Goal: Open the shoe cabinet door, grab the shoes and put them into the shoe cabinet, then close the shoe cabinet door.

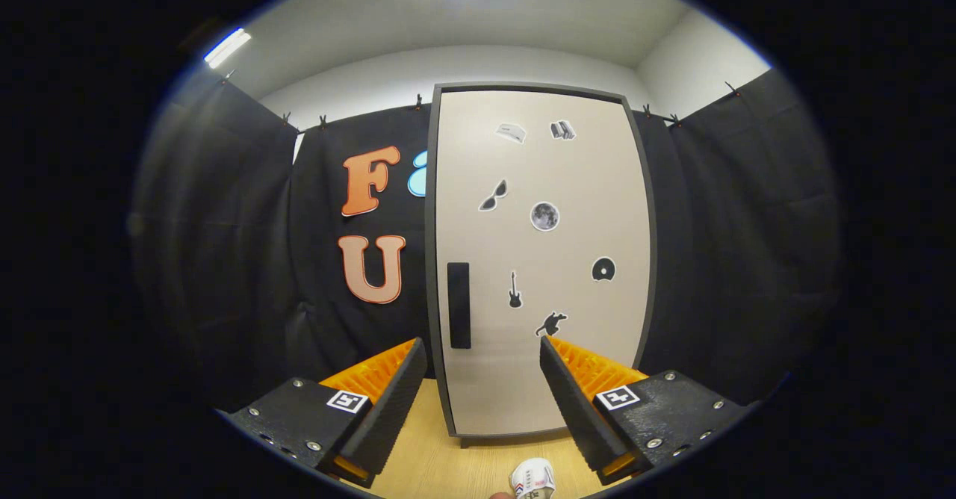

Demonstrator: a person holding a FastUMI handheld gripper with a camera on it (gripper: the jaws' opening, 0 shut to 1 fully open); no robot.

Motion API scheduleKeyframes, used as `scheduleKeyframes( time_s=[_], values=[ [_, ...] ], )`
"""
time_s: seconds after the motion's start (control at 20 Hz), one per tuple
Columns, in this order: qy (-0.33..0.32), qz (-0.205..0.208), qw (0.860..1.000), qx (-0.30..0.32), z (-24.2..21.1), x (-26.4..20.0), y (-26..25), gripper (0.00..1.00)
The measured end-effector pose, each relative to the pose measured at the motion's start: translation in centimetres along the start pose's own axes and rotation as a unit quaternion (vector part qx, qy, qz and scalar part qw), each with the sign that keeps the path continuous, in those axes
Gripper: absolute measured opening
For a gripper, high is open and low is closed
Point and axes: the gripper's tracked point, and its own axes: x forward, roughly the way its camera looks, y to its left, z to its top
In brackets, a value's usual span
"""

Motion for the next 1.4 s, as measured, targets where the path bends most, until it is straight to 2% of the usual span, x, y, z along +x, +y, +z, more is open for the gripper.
scheduleKeyframes(
  time_s=[0.35,0.75,1.15,1.3,1.4],
  values=[
    [-0.007,0.012,1.000,-0.011,0.3,6.5,2.6,0.95],
    [0.007,0.002,1.000,-0.002,-1.3,13.1,3.1,0.95],
    [0.025,-0.016,1.000,-0.003,-3.0,16.7,2.3,0.95],
    [0.028,-0.017,0.999,-0.012,-3.3,17.5,2.4,0.89],
    [0.031,-0.015,0.999,-0.018,-3.6,17.9,2.6,0.79]
  ],
)
